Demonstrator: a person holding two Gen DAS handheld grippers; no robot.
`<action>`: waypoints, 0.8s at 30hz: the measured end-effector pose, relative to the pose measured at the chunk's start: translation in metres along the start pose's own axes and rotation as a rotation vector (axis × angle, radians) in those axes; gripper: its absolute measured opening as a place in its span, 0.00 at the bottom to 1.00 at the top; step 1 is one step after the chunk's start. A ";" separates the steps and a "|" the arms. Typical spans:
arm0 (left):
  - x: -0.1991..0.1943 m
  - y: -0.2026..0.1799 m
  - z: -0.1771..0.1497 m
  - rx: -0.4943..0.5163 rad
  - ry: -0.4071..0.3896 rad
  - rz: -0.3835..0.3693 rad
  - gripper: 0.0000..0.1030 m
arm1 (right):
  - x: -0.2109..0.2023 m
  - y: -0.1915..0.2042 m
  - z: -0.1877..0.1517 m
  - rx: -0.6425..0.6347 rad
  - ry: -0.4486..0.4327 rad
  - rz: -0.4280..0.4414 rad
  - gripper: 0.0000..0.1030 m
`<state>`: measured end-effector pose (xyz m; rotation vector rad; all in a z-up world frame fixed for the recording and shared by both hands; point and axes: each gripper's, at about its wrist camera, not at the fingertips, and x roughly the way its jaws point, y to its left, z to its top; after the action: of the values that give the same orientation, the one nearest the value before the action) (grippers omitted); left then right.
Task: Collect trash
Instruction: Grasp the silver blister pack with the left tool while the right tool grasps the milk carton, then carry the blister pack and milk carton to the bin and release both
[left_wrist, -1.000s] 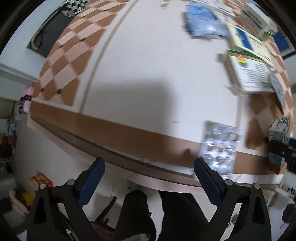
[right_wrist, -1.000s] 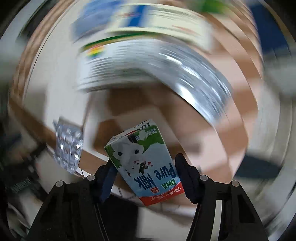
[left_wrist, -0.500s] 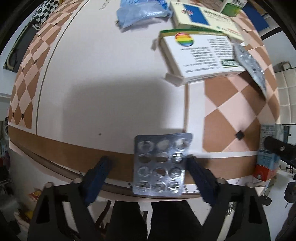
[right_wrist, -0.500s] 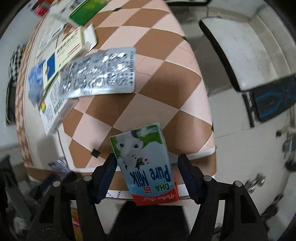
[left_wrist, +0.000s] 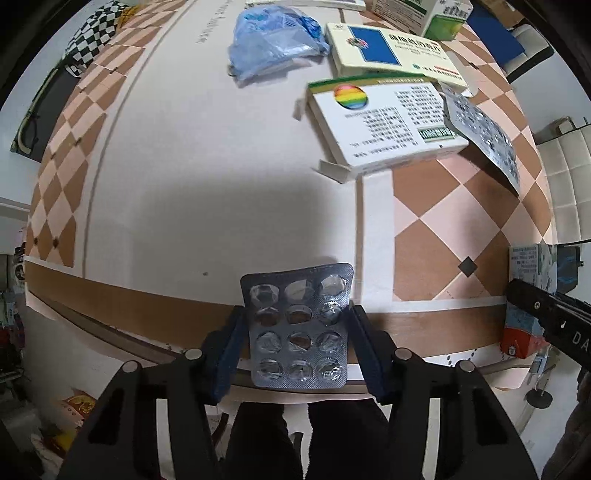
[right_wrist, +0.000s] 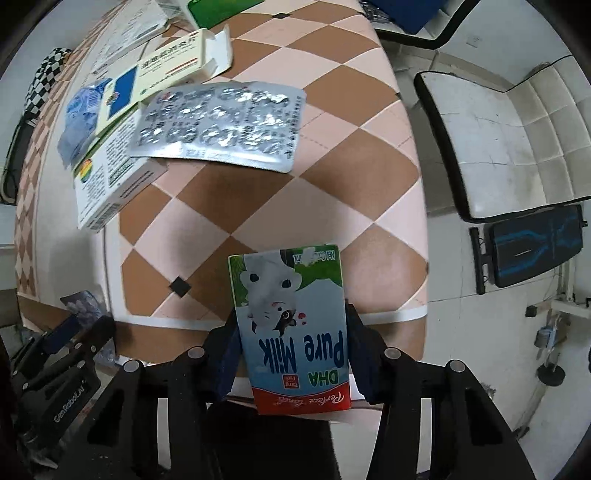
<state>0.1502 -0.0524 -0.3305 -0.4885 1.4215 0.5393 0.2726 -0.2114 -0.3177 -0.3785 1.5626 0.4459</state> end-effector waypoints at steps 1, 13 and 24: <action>-0.004 0.001 -0.001 0.002 -0.010 0.005 0.51 | -0.002 0.003 -0.002 0.000 -0.005 0.010 0.51; -0.096 0.029 -0.006 0.028 -0.181 -0.027 0.51 | -0.070 0.052 -0.039 -0.006 -0.139 0.124 0.51; -0.151 0.089 -0.075 0.128 -0.314 -0.111 0.51 | -0.115 0.096 -0.147 0.083 -0.242 0.191 0.51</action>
<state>0.0259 -0.0375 -0.1872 -0.3601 1.1135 0.4123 0.1025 -0.2053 -0.1956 -0.1058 1.3811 0.5516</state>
